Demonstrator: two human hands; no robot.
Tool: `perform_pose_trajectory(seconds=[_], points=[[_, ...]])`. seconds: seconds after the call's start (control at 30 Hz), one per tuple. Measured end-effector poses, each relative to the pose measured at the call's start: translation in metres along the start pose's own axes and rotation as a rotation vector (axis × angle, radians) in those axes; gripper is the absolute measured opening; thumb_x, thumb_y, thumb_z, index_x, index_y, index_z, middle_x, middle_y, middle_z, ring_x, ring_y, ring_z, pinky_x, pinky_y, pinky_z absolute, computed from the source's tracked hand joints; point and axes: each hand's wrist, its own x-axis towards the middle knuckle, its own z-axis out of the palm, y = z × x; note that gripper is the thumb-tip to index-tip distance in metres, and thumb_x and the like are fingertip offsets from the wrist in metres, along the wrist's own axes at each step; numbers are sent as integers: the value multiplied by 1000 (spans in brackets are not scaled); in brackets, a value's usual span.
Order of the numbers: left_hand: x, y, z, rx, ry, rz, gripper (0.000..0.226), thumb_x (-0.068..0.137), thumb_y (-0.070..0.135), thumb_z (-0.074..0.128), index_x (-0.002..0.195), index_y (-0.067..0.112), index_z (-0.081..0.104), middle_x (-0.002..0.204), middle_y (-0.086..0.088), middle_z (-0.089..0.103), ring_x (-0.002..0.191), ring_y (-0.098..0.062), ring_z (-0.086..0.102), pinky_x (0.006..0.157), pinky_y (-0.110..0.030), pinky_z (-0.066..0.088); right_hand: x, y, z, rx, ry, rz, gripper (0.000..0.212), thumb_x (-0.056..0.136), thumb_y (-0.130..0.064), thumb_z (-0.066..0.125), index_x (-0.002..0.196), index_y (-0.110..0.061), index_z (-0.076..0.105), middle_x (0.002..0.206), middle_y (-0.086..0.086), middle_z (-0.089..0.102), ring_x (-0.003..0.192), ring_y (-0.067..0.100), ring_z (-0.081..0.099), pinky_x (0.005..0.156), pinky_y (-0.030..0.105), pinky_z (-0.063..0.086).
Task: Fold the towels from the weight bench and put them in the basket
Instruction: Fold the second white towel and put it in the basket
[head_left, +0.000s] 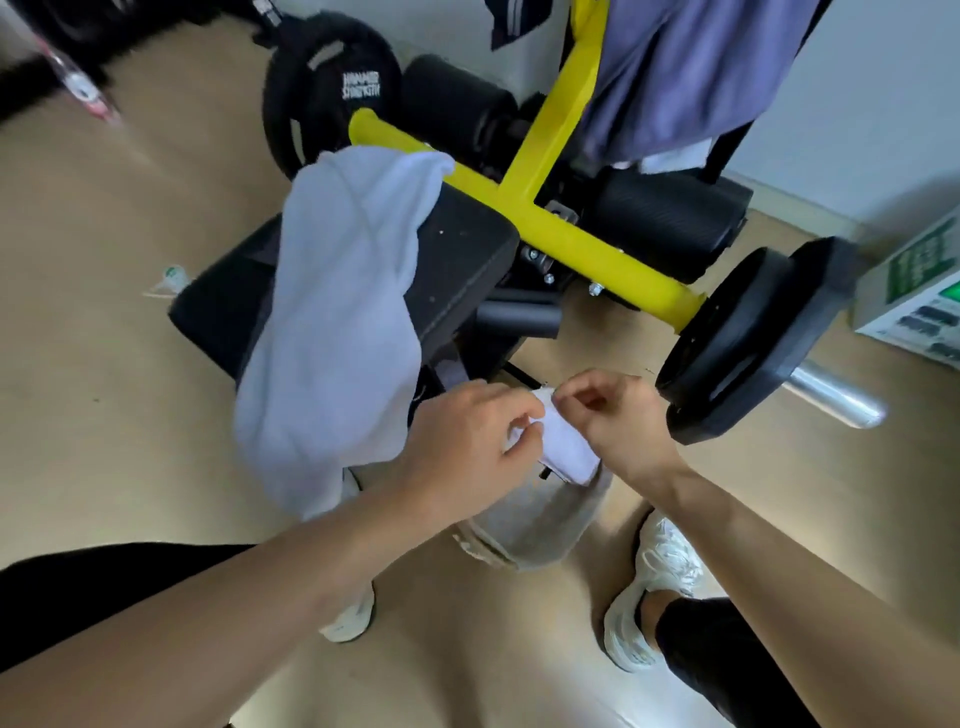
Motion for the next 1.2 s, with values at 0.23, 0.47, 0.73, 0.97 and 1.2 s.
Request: perform_pose_trajectory(seconds=[0.23, 0.47, 0.73, 0.97, 1.2], points=[[-17, -55, -78, 202, 485, -255, 31, 86, 33, 67, 112, 17, 71, 111, -4, 71, 94, -32, 62, 79, -41, 48, -13, -85, 43, 85, -105, -137, 14, 88, -13, 73, 78, -23, 76, 79, -2, 76, 77, 17, 70, 76, 34, 57], [-13, -96, -90, 176, 328, -585, 37, 90, 28, 69, 124, 16, 65, 110, -11, 65, 99, -38, 57, 69, -41, 44, 11, -121, 83, 79, -146, -39, 25, 87, -24, 76, 110, -18, 69, 99, 2, 75, 93, 19, 71, 93, 40, 58], [-8, -86, -89, -388, 354, -410, 26, 98, 6, 61, 119, 13, 75, 90, 11, 66, 86, -12, 62, 75, -5, 43, 16, -145, 102, 282, -320, 6, 29, 89, -20, 76, 115, -9, 69, 95, 17, 68, 85, 19, 64, 84, 38, 55], [-12, -83, -97, -231, 338, -398, 45, 91, 13, 66, 135, 16, 59, 129, -5, 56, 118, -24, 54, 90, -31, 47, 19, -145, 89, 485, -210, 62, 7, 98, -2, 58, 101, 2, 63, 95, 17, 68, 86, 25, 67, 83, 37, 60], [-13, -89, -90, -53, 152, -502, 51, 96, 43, 56, 138, 14, 59, 135, -6, 65, 125, -34, 53, 101, -46, 44, 19, -157, 37, 666, 83, 155, 17, 102, -7, 44, 88, -13, 52, 75, 2, 59, 68, 16, 56, 61, 26, 47]])
